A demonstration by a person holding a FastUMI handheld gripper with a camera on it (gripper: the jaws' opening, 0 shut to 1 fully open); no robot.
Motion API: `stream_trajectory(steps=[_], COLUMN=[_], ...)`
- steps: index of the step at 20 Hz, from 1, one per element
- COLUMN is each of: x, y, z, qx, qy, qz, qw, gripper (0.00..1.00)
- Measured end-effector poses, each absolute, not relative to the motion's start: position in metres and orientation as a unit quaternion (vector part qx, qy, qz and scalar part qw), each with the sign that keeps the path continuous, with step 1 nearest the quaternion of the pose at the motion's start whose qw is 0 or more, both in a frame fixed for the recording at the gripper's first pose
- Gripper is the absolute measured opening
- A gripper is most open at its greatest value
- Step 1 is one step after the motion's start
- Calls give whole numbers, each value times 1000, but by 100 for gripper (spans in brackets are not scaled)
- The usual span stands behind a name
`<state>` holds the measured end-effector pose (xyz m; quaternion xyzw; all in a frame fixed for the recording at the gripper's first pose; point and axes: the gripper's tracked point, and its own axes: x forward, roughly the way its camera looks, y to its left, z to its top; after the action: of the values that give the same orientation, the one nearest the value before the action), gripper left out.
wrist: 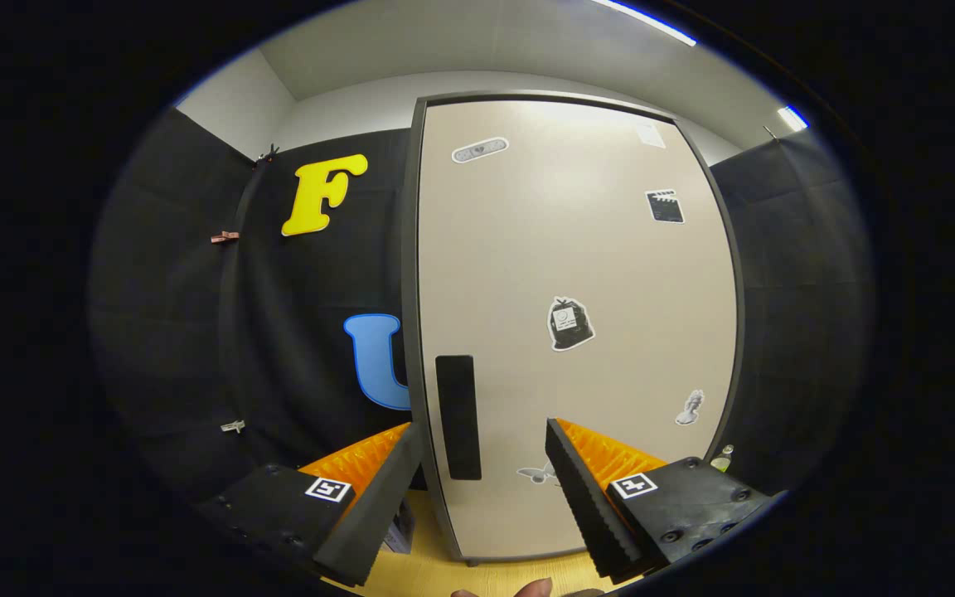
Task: Open the shoe cabinet door, grab the shoes and put them into the shoe cabinet, then close the shoe cabinet door.
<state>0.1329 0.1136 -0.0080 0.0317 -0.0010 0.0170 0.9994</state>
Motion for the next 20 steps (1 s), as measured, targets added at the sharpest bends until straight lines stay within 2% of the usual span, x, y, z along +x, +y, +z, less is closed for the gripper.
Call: stream_trajectory(steps=[5, 8, 11, 13, 14, 18, 20], x=[177, 199, 205, 205, 200, 203, 200], y=[121, 127, 132, 133, 128, 131, 132], z=[-27, -35, -42, -41, -39, -43, -42], qx=[40, 45, 47, 28, 14, 12, 8], qy=[12, 16, 20, 9, 7, 15, 18], qz=[6, 6, 4, 0, -7, 15, 25], qw=[999, 999, 999, 1000, 1000, 1000, 999], gripper=[96, 83, 53, 43, 44, 21, 20])
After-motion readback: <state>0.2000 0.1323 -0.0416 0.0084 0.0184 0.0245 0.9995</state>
